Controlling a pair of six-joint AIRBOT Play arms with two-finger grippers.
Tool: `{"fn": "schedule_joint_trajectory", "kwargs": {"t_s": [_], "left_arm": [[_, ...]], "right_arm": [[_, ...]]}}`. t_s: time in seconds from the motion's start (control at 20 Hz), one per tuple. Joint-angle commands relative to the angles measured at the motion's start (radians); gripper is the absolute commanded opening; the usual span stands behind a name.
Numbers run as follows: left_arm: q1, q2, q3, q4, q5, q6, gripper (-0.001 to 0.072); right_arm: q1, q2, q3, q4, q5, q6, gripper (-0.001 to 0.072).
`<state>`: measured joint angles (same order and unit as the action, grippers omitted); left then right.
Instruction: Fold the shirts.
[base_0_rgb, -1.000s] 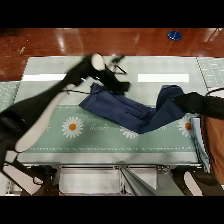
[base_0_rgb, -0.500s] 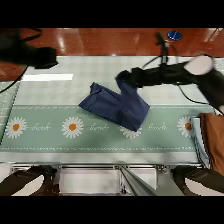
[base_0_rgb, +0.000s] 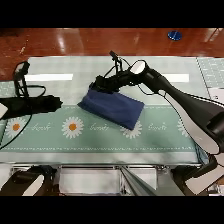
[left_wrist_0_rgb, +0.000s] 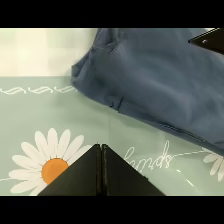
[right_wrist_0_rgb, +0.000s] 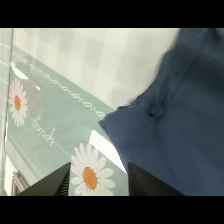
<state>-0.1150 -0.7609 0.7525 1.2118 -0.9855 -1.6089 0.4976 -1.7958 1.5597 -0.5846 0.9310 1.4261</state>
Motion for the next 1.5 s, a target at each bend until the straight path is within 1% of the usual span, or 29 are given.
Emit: {"fn": "schedule_joint_trajectory", "kwargs": {"t_s": [0.0,0.1,0.15,0.2,0.25,0.3,0.35,0.4,0.45,0.5,0.55,0.6,0.65,0.7,0.75,0.8,0.9,1.0,1.1,1.15,1.25,1.35,1.45], "left_arm": [[0.02,-0.015,-0.061,-0.034,0.097,0.0,0.0017],[0.072,-0.016,-0.01,-0.034,0.088,0.0,0.0017],[0.104,-0.012,0.022,-0.034,0.073,-0.001,0.0017],[0.13,-0.008,0.047,-0.034,0.059,0.0,0.0017],[0.152,-0.003,0.066,-0.035,0.048,-0.001,0.0017],[0.162,0.004,0.072,-0.035,0.043,-0.001,0.0017],[0.161,0.01,0.072,-0.035,0.037,0.0,0.0016],[0.151,0.011,0.069,-0.035,0.021,0.0,0.0017],[0.134,0.01,0.062,-0.035,0.013,0.0,0.0017],[0.113,0.01,0.051,-0.035,0.013,0.0,0.0016],[0.085,0.01,0.036,-0.035,0.017,0.0,0.0016],[0.06,0.01,0.021,-0.035,0.018,-0.001,0.0016],[0.037,0.01,0.004,-0.035,0.018,-0.001,0.0016],[0.02,0.01,-0.012,-0.035,0.019,-0.002,0.0017],[0.008,0.01,-0.028,-0.035,0.024,-0.002,0.0016],[0.0,0.008,-0.039,-0.035,0.024,-0.002,0.0016],[-0.002,0.002,-0.044,-0.035,0.025,-0.001,0.0017],[-0.002,-0.002,-0.044,-0.035,0.032,-0.001,0.0016],[-0.002,-0.008,-0.044,-0.035,0.034,-0.001,0.0017],[-0.002,-0.011,-0.044,-0.035,0.034,-0.002,0.0016],[-0.002,-0.019,-0.044,-0.035,0.035,-0.002,0.0016],[-0.002,-0.027,-0.044,-0.039,0.035,-0.002,0.0016],[-0.002,-0.037,-0.044,-0.046,0.036,-0.002,0.0016]], "right_arm": [[-0.068,0.012,0.023,0.029,0.144,0.003,0.0416],[-0.194,0.123,0.022,-0.013,0.299,0.003,0.0415],[-0.258,0.198,0.022,-0.084,0.366,0.011,0.0415],[-0.318,0.293,0.014,-0.218,0.42,0.034,0.0415],[-0.362,0.396,-0.018,-0.386,0.449,0.068,0.0415],[-0.393,0.518,-0.097,-0.585,0.442,0.117,0.0415],[-0.414,0.636,-0.209,-0.749,0.397,0.194,0.0415],[-0.435,0.763,-0.365,-0.864,0.312,0.298,0.0415],[-0.453,0.869,-0.524,-0.899,0.214,0.385,0.0415],[-0.467,0.963,-0.695,-0.88,0.096,0.461,0.0415],[-0.472,1.022,-0.837,-0.829,-0.006,0.521,0.0415],[-0.472,1.048,-0.966,-0.74,-0.107,0.562,0.0415],[-0.469,1.043,-1.058,-0.62,-0.185,0.558,0.0415],[-0.469,1.016,-1.131,-0.47,-0.256,0.504,0.0415],[-0.469,0.976,-1.169,-0.34,-0.294,0.42,0.0415],[-0.469,0.919,-1.177,-0.228,-0.301,0.319,0.0415],[-0.469,0.798,-1.172,0.009,-0.291,0.104,0.0415],[-0.469,0.68,-1.172,0.232,-0.247,-0.09,0.0415],[-0.469,0.583,-1.172,0.375,-0.196,-0.226,0.0415],[-0.469,0.546,-1.165,0.402,-0.18,-0.261,0.0415],[-0.468,0.48,-1.126,0.401,-0.144,-0.282,0.0415],[-0.456,0.438,-1.071,0.397,-0.126,-0.287,0.0415],[-0.404,0.4,-1.001,0.394,-0.128,-0.276,0.0415]]}}
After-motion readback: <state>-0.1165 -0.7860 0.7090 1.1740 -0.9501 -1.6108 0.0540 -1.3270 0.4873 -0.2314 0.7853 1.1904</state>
